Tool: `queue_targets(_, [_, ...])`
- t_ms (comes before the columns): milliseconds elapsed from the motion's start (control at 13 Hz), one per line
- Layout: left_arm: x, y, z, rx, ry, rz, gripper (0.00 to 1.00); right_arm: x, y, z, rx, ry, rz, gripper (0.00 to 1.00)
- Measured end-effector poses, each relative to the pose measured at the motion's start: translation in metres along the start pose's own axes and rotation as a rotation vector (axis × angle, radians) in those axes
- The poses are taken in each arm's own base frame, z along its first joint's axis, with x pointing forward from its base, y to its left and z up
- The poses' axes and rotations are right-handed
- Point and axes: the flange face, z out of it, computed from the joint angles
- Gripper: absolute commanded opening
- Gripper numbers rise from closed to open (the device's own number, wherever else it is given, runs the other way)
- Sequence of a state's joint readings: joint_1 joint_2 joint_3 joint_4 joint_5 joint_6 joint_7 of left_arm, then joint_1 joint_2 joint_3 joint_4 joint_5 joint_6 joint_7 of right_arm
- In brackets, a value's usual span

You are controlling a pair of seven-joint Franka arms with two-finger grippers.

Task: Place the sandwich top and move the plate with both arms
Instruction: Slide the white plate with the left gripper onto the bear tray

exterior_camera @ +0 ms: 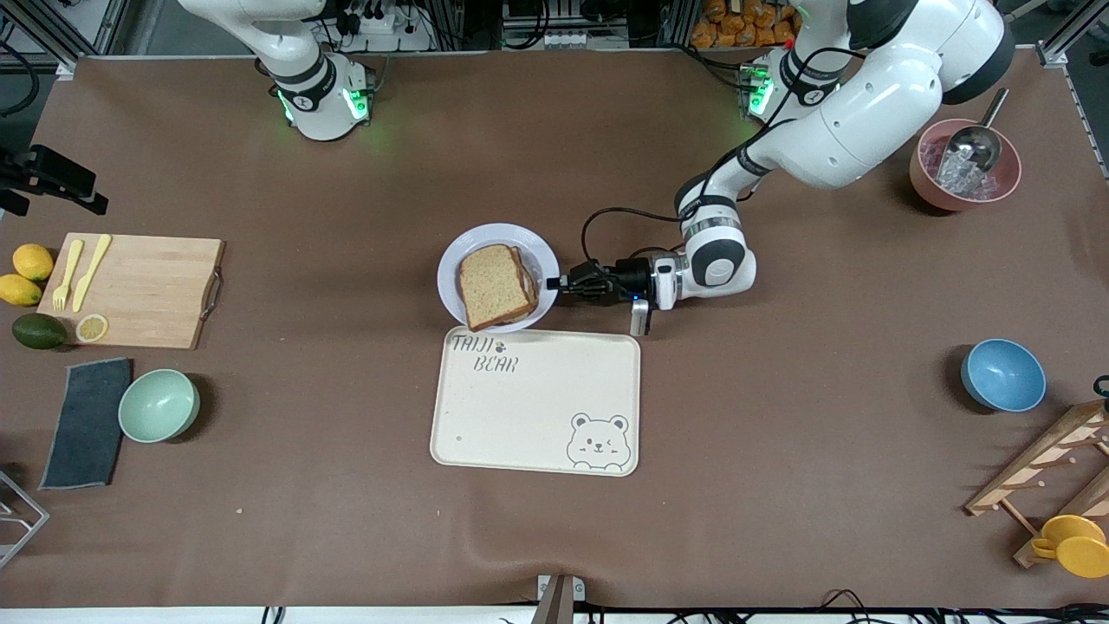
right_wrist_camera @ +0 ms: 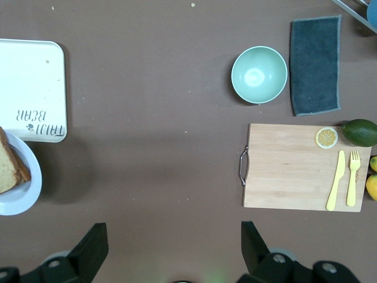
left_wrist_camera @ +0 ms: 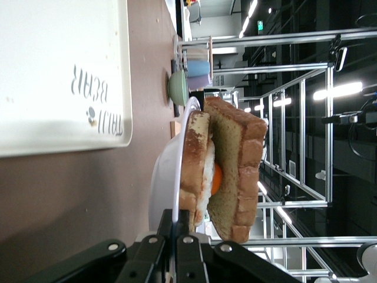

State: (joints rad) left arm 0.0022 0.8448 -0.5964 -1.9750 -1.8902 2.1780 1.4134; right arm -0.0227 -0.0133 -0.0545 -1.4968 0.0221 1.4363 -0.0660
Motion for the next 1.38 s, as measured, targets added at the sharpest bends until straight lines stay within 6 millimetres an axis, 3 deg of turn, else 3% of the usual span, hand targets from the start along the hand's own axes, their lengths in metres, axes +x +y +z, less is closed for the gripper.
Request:
queue_targets(614, [0.065, 0.03, -0.027, -0.006, 0.1, -0.031, 0.0, 0.002, 0.0, 0.003, 0.0, -0.005, 0.0, 1.0])
queue_targets(1074, [0.115, 0.019, -0.075, 0.08, 0.091, -0.034, 0.0, 0.002, 0.001, 0.003, -0.001, -0.004, 0.002, 1.0])
queue_targets(1381, [0.131, 0.005, -0.093, 0.111, 0.091, -0.057, 0.0, 0.003, 0.002, 0.002, -0.001, 0.007, 0.004, 1.0])
